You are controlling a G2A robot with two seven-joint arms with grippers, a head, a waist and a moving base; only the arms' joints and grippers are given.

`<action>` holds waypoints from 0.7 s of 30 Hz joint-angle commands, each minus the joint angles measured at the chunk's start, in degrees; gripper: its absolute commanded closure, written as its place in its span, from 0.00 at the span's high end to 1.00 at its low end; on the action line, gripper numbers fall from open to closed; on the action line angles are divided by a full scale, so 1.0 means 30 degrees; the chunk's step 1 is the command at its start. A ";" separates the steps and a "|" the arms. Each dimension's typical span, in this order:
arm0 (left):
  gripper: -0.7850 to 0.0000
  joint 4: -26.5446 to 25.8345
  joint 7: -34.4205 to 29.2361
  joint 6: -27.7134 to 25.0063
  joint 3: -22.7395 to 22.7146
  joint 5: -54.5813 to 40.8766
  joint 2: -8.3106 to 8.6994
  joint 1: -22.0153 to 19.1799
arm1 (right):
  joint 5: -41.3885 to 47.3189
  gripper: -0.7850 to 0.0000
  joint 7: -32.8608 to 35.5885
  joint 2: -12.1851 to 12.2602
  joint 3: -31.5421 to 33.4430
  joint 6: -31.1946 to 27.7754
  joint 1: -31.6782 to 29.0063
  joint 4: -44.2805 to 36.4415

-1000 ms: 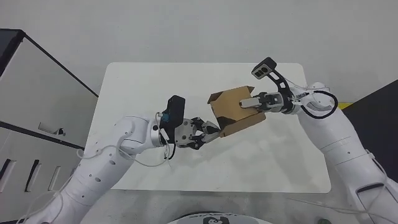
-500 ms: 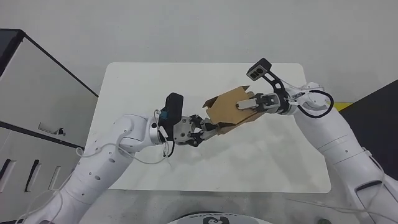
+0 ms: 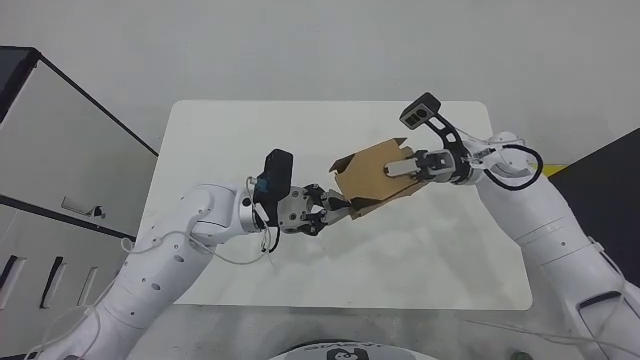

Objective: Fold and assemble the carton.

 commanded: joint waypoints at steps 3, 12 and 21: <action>0.00 -0.0040 -0.0017 0.0000 -0.0028 0.0011 -0.0005 0.0033 | -0.0017 0.00 0.0000 0.0102 -0.0024 0.0000 -0.0059 -0.0301; 0.00 -0.0111 0.0002 0.0000 -0.0118 0.0072 -0.0018 0.0103 | 0.0104 0.00 0.0000 0.0282 0.0065 0.0000 -0.0191 -0.0559; 0.00 -0.0217 -0.0023 0.0000 -0.0220 0.0084 -0.0006 0.0216 | 0.0027 0.00 0.0000 0.0398 0.0267 -0.0001 -0.0365 -0.0868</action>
